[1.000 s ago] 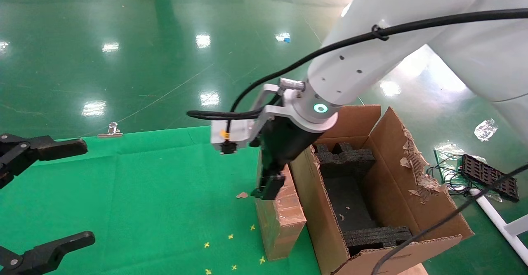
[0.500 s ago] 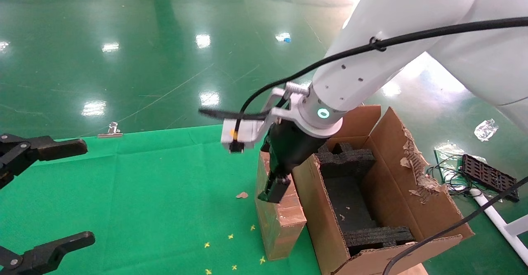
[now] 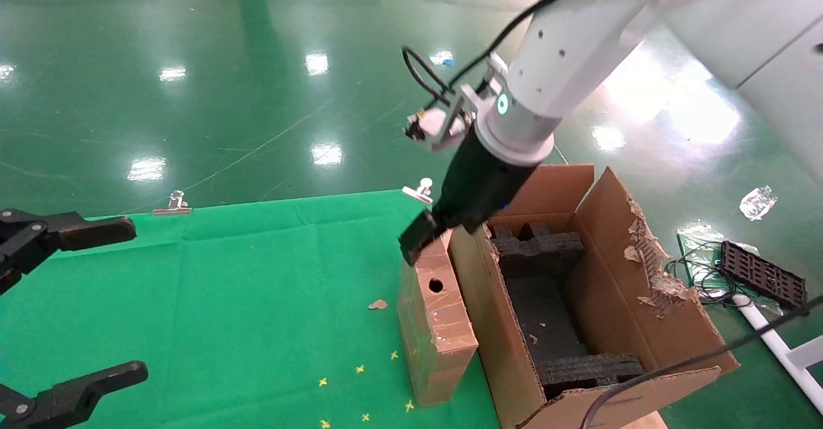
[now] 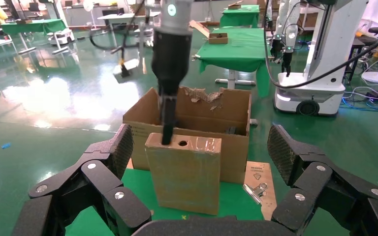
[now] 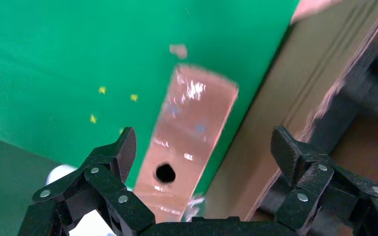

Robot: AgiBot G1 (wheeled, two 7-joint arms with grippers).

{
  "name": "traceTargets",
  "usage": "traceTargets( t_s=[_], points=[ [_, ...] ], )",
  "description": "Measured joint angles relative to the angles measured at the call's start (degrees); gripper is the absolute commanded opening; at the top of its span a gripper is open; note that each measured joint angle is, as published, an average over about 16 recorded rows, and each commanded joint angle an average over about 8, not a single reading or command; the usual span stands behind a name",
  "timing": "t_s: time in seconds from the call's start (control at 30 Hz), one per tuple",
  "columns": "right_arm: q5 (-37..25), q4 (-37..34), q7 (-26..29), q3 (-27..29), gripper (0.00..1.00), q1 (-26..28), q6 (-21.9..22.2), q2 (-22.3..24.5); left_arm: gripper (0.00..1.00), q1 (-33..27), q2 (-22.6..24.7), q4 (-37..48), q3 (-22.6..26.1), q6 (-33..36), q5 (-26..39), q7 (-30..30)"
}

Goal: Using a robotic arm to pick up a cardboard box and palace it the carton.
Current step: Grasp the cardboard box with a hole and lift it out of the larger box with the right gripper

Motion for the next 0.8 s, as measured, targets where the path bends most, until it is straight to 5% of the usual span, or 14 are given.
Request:
traceTargets(
  t_s=[0.27, 0.33, 0.47, 0.53, 0.6, 0.73, 0.8],
  points=[
    [5.28, -5.33, 2.21, -4.74, 0.98, -1.24, -0.01, -1.38, 1.00, -0.01, -0.01, 0.00, 0.03, -0.01, -0.02, 0.02],
    [6.23, -6.02, 2.02, -5.74, 0.85, -1.42, 0.07, -1.68, 1.00, -0.01, -0.02, 0.00, 0.04, -0.02, -0.03, 0.02],
    [7.59, -6.73, 1.61, -7.53, 0.37, -1.50, 0.20, -2.28, 0.96, -0.01, -0.02, 0.00, 0.05, -0.02, -0.04, 0.03],
    [8.14, -6.86, 1.56, -8.34, 0.14, -1.46, 0.26, -2.52, 0.81, -0.01, -0.03, 0.00, 0.06, -0.03, -0.04, 0.03],
    [8.66, -6.89, 1.55, -9.09, 0.02, -1.42, 0.32, -2.71, 0.62, -0.02, -0.03, 0.00, 0.07, -0.03, -0.05, 0.04],
    [9.63, -6.81, 1.67, -10.41, 0.00, -1.32, 0.46, -3.01, 0.20, -0.02, -0.04, 0.00, 0.09, -0.04, -0.06, 0.04],
    [10.06, -6.77, 1.76, -11.01, 0.00, -1.29, 0.52, -3.16, 0.10, -0.02, -0.04, 0.00, 0.09, -0.04, -0.06, 0.05]
  ],
)
